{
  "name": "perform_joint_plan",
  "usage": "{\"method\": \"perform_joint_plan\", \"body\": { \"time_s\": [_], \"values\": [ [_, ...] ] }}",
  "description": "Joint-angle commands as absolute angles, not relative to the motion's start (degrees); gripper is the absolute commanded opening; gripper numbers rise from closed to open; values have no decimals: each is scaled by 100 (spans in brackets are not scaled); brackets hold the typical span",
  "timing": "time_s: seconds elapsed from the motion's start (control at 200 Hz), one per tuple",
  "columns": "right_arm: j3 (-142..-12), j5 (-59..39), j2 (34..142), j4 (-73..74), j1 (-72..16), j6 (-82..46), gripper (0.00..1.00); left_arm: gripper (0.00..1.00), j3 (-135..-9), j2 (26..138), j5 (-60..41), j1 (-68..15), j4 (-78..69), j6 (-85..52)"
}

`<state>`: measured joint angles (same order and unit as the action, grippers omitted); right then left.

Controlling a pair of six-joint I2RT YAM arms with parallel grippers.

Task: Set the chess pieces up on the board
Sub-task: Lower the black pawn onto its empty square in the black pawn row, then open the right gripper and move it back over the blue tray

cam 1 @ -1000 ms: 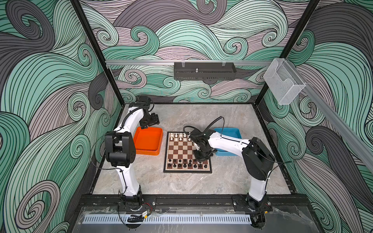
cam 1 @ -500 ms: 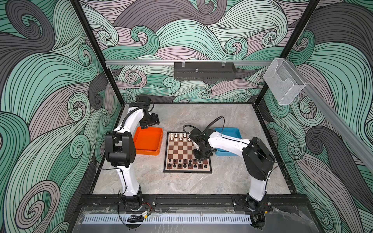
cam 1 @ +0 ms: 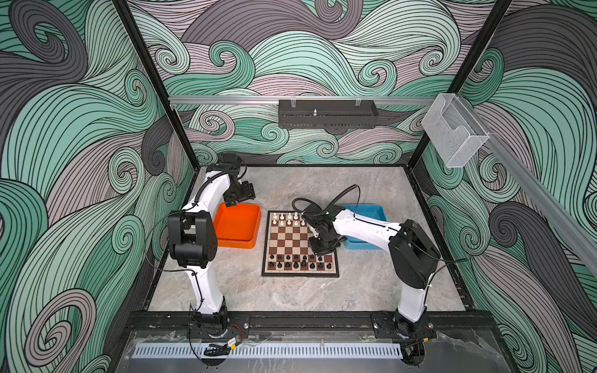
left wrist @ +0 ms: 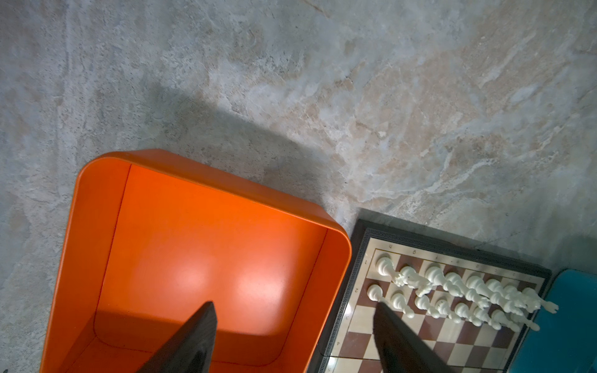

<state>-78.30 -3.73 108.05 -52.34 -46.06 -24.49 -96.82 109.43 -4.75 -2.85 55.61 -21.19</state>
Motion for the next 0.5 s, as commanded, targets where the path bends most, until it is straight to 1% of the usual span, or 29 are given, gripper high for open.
{"method": "perform_joint_plan", "body": {
  "time_s": [0.0, 0.145, 0.235, 0.29, 0.395, 0.445, 0.495],
  "values": [
    [-7993, -158, 10601, -5437, -4524, -2452, 28, 79, -9659, 10969, -501, -255, 5555, -2154],
    [-8055, -31, 10357, -5441, -4379, -2380, 34, 79, -9660, 10956, -467, -255, 5563, -2149],
    [-8143, 81, 10196, -5440, -4215, -2302, 41, 79, -9664, 10914, -429, -255, 5569, -2136],
    [-8212, 230, 10094, -5445, -4081, -2193, 48, 79, -9668, 10901, -452, -255, 5556, -2104],
    [-8313, 580, 9890, -5439, -3724, -1947, 67, 79, -9644, 10876, -592, -263, 5497, -2079],
    [-8347, 611, 9823, -5432, -3479, -1882, 74, 79, -9589, 10811, -632, -277, 5410, -2078],
    [-8367, 631, 9746, -5433, -3235, -1826, 77, 79, -9493, 10699, -650, -298, 5253, -2061]
  ]
}}
